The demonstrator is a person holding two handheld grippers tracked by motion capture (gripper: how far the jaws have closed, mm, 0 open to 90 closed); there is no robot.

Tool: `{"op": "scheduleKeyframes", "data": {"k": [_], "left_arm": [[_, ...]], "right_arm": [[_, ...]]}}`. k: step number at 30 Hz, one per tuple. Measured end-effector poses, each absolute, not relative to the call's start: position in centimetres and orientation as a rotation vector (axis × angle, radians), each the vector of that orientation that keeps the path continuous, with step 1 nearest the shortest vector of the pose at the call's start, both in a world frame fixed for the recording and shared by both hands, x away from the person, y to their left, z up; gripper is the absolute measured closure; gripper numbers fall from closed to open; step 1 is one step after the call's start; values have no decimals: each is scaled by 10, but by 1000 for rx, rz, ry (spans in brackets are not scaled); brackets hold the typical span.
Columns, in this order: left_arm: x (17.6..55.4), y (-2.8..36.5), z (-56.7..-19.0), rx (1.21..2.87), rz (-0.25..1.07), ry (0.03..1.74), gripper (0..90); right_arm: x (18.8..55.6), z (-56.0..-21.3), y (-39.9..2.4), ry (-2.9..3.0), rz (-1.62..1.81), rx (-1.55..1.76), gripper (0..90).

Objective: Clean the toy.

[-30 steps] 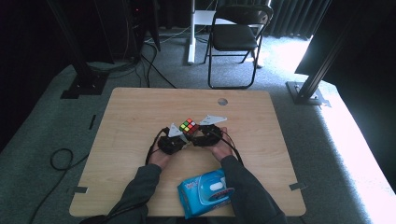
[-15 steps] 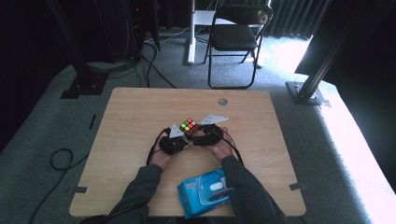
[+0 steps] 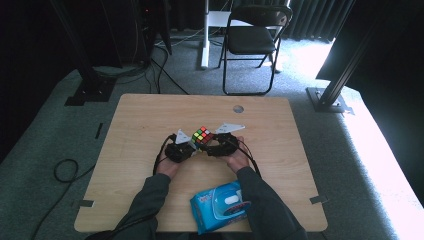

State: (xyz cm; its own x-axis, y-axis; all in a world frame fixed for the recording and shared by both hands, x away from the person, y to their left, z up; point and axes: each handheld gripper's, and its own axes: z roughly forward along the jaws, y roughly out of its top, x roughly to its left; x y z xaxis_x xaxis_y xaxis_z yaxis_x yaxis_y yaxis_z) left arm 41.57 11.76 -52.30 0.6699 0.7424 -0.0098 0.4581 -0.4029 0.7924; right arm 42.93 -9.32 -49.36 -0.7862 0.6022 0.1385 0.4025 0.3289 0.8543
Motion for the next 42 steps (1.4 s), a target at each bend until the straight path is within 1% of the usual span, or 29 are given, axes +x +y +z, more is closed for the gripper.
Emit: {"op": "scheduleKeyframes", "data": {"k": [5, 27, 42], "left_arm": [[416, 116, -524, 2064, 436, 918, 844], [404, 95, -525, 2105, 397, 787, 844], [396, 100, -519, 2099, 399, 757, 839]], "right_arm": [[430, -494, -93, 2386, 1445, 920, 344], [432, -494, -95, 2366, 1450, 942, 344], [434, -495, -99, 2320, 1420, 993, 344]]}}
